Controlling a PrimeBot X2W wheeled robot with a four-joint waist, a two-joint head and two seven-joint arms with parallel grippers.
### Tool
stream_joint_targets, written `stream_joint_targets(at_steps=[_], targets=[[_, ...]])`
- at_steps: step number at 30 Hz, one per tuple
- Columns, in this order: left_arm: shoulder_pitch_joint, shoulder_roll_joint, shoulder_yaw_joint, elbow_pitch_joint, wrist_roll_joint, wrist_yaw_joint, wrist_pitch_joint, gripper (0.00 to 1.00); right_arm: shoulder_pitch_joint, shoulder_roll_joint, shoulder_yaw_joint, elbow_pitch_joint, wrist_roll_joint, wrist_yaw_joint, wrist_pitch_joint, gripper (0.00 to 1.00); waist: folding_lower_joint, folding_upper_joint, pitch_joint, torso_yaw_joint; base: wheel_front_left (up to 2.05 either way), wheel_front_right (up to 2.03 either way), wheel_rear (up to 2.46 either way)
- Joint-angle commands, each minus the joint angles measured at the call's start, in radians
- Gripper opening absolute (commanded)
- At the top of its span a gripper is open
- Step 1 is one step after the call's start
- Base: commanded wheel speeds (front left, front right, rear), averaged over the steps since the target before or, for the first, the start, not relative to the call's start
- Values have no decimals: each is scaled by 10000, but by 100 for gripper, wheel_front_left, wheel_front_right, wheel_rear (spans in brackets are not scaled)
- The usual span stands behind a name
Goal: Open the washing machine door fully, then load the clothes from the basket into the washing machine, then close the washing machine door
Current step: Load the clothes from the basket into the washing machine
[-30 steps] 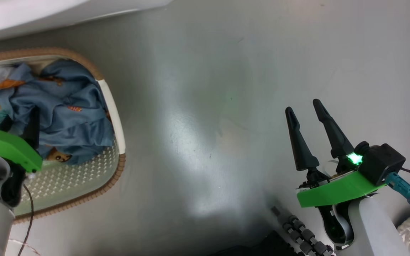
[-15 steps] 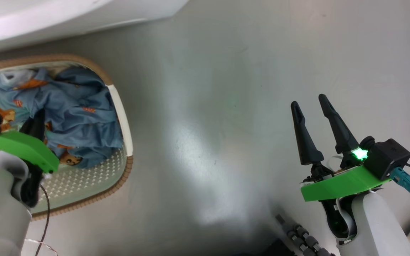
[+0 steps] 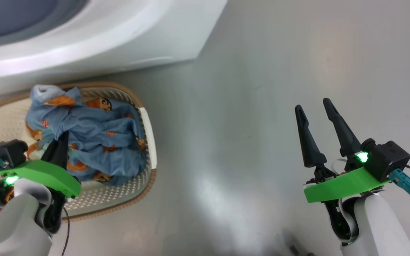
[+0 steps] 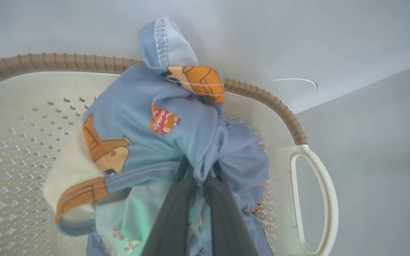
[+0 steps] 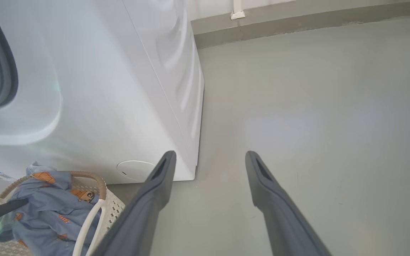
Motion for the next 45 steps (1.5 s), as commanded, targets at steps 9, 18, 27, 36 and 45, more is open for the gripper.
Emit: stream_joint_targets(at_steps=[9,18,27,36,45], targets=[[1792,-151,2208,-1799,1619,-31,-124,0,853,-6,28,71,-212,62,-118,100,0,-1,-2247,936,0,0,0],[3591,-1068,4189,-3722,3462,-31,-125,0,1373,-6,-81,349,-96,62,-118,100,0,-1,-3877,1353,0,0,0],[4841,-1712,5338,-5489,4743,-31,-125,0,1735,-6,-184,402,-141,62,-118,100,0,-1,-4888,1546,0,0,0],[6163,-2231,6201,-7127,6135,-26,-125,0,2283,-6,-324,374,-162,62,-118,100,0,-1,-5984,1593,0,0,0],[7223,-2636,6624,-7971,6737,-28,-126,0,2834,-6,-406,304,-260,62,-118,100,0,-1,-6704,1578,0,0,0]])
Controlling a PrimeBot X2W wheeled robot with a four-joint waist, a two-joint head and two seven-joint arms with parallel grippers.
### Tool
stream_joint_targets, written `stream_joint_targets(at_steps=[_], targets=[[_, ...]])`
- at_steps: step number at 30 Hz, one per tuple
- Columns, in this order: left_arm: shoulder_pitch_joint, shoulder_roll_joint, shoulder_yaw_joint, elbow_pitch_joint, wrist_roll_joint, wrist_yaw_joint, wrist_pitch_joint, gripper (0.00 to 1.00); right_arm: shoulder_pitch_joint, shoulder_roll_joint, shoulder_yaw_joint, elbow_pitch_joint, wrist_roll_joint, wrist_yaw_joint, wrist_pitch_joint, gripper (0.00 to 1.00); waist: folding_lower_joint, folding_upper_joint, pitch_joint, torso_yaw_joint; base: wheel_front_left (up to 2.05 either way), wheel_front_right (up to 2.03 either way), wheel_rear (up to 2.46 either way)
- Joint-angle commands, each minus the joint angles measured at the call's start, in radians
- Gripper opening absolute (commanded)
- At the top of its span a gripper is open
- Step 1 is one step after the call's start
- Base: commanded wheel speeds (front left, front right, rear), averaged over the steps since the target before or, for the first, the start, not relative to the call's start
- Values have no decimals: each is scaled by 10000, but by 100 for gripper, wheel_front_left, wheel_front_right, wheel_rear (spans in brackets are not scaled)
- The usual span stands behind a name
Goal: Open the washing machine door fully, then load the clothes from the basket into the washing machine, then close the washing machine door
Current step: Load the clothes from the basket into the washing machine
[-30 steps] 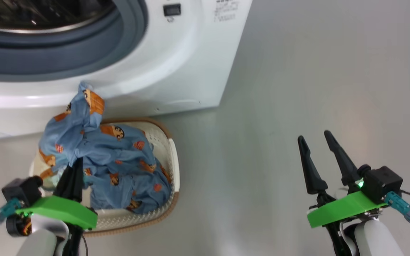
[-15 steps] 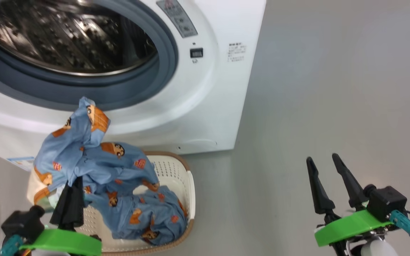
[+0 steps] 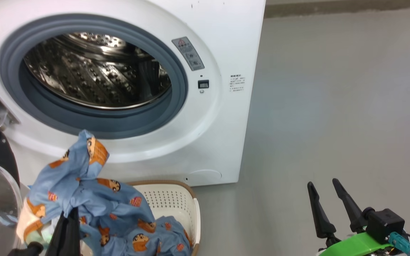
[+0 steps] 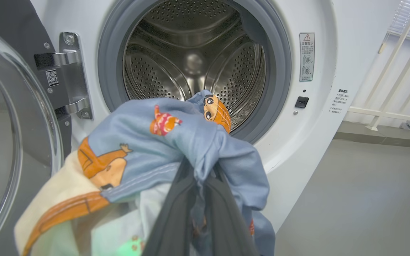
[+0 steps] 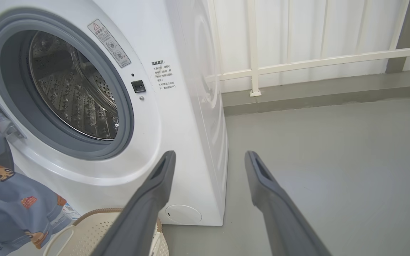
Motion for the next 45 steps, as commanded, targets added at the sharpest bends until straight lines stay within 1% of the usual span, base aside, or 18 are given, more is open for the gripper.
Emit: stream_joint_targets(at_steps=[1,5,14,25,30,34,45], targets=[[-106,98,394,-348,101,-28,-124,0,-40,-16,209,-249,-69,62,-118,100,0,0,-260,12,0,0,0],[115,30,483,-475,181,-29,-124,0,61,-16,233,-271,-85,62,-118,100,0,0,-385,-23,0,0,0],[198,-73,629,-497,-147,-30,-124,0,111,-16,229,-320,-93,62,-118,100,0,0,-322,-136,0,0,0],[-420,-112,611,-408,-238,-30,-124,0,6,-16,237,-322,-41,62,-118,100,0,0,6,-250,0,0,0],[-1367,-112,515,-186,-261,-30,-124,0,-158,-16,290,-331,1,62,-118,100,0,0,396,-334,0,0,0],[-2311,-2,498,50,-218,-30,-124,0,-372,-16,392,-392,-20,62,-118,100,0,0,862,-466,0,0,0],[-5302,658,825,1255,-303,-30,-124,0,-1113,-16,520,-578,39,62,-118,100,0,0,2667,-891,0,0,0]])
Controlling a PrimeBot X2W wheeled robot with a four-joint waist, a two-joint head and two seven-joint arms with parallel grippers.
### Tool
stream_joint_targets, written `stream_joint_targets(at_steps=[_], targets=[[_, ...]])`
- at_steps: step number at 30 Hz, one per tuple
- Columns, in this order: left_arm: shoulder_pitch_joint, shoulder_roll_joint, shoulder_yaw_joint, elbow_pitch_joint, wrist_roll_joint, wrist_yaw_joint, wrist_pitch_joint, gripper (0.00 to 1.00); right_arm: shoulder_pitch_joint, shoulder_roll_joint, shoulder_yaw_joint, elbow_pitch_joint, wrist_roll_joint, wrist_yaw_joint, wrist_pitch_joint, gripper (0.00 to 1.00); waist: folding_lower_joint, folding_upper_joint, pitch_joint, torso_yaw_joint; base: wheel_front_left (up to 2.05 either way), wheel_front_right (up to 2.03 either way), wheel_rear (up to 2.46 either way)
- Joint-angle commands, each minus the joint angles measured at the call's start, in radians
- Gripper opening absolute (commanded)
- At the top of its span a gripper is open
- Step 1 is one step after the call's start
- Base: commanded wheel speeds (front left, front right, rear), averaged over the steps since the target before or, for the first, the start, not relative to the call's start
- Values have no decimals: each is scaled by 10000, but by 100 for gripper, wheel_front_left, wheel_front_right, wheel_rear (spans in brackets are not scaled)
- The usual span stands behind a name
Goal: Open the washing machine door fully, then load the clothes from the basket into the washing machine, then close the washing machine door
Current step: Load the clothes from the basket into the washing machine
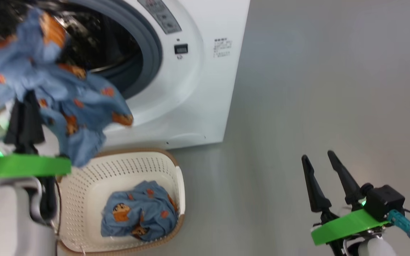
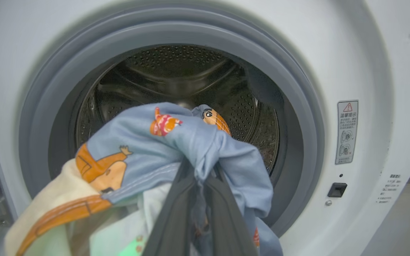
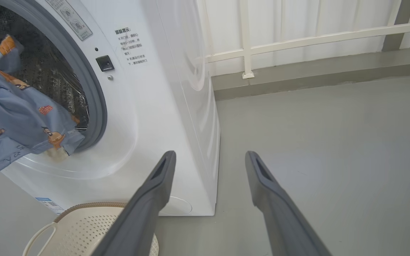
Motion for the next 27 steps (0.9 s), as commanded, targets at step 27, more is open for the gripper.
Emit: stream_joint_targets(at_steps=[27], targets=[[-7194,2142,-1457,4818,-1200,-31,1001,0,-1473,-20,780,-541,373,62,-118,100,0,0,4307,-743,0,0,0]])
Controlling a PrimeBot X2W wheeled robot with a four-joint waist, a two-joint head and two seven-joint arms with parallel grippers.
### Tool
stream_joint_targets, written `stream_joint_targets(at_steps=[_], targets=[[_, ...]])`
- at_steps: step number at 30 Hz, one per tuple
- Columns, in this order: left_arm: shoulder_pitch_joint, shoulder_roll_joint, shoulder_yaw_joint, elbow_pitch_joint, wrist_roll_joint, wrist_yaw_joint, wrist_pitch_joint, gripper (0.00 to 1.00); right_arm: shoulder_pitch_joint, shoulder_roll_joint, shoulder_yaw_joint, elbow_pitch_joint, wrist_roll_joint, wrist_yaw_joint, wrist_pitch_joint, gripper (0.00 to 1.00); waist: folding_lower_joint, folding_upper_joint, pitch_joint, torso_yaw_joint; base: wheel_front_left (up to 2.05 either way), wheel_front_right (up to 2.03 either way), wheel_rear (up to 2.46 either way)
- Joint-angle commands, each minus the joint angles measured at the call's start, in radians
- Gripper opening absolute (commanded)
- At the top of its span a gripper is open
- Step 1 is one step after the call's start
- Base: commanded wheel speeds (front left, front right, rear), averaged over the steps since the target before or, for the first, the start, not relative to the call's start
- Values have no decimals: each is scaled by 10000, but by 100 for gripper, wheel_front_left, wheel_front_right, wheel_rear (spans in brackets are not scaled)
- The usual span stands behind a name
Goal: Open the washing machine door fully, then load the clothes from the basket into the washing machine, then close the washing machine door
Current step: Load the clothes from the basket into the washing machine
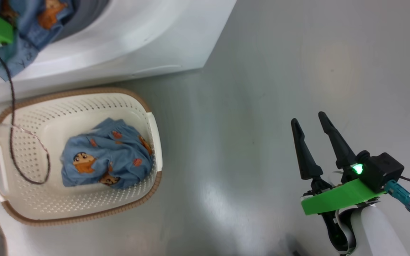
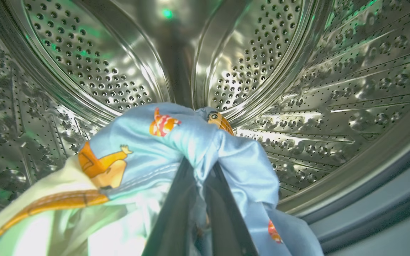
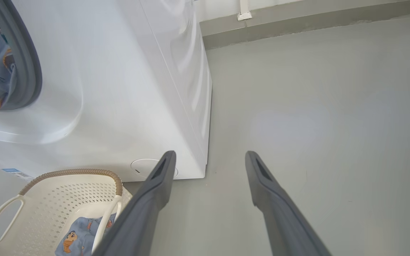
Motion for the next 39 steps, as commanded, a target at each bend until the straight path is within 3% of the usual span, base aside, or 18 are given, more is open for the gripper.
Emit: stream_joint_targets(at_steps=[1,12,21,29,39], targets=[[-259,605,111,-98,-112,-31,83,0,43,-4,295,-197,155,62,-118,100,0,0,395,-79,0,0,0],[-2210,1188,-948,930,-815,-31,632,0,36,-4,469,-202,350,62,-118,100,0,0,1183,-295,0,0,0],[-3299,1822,-1258,623,-94,23,-1132,0,-11,-4,708,-141,586,62,-118,100,0,0,1559,-567,0,0,0],[-2639,1576,-97,-1641,850,151,-1183,0,-181,-4,769,-89,702,62,-118,100,0,0,1596,-580,0,0,0],[-2273,1204,37,422,805,42,-1184,0,-153,-4,787,56,707,62,-118,100,0,0,1360,-532,0,0,0]])
